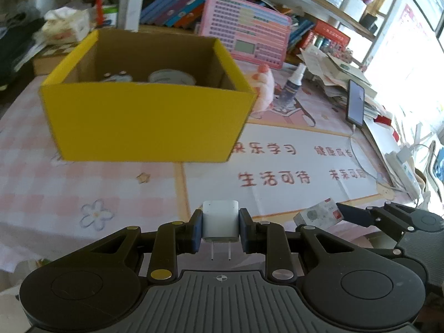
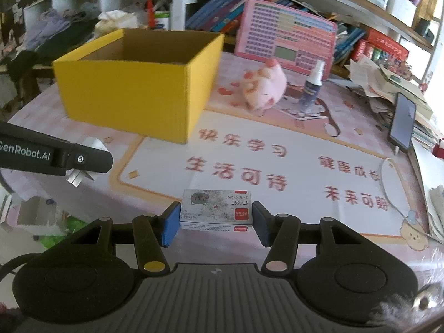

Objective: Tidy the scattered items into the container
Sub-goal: 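Lift and carry the small charger and card box with both tools toward the yellow box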

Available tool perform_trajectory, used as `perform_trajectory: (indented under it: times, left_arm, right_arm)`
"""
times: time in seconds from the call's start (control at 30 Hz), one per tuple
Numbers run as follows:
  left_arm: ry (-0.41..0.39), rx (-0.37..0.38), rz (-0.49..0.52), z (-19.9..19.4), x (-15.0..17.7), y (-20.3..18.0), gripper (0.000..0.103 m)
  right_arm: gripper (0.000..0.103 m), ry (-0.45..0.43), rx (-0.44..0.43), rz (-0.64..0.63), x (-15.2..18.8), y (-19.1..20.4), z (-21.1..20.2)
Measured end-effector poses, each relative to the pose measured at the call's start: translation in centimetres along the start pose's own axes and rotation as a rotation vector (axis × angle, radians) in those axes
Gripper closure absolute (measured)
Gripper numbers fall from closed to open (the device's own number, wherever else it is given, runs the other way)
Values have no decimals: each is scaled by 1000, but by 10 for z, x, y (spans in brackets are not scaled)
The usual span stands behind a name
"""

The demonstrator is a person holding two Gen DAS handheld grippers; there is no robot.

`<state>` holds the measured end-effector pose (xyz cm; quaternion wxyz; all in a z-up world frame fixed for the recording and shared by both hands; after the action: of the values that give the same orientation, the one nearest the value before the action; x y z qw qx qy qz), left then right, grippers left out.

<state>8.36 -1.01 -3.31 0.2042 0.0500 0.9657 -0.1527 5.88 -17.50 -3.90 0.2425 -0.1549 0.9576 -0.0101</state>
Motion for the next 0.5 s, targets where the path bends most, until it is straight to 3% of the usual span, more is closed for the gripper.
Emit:
perform_trajectory:
  times: [0.5]
  left_arm:
    - [-43,-12,-111,-31,28,55,78]
  right_arm:
    - [51,67,-99,-163,1,65,-1]
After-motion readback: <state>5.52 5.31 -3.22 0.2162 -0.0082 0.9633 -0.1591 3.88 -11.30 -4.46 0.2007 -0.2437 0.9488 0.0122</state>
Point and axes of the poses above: each gripper's, at about its wrist camera, not at the fingertips, and z roughly the way its jaws point, y to its left, x to its underside, the point moved 3 cm from there along z, roughly the way its jaws point, and after that the axes turned 15 degrees about y, right-handed, at the moved point
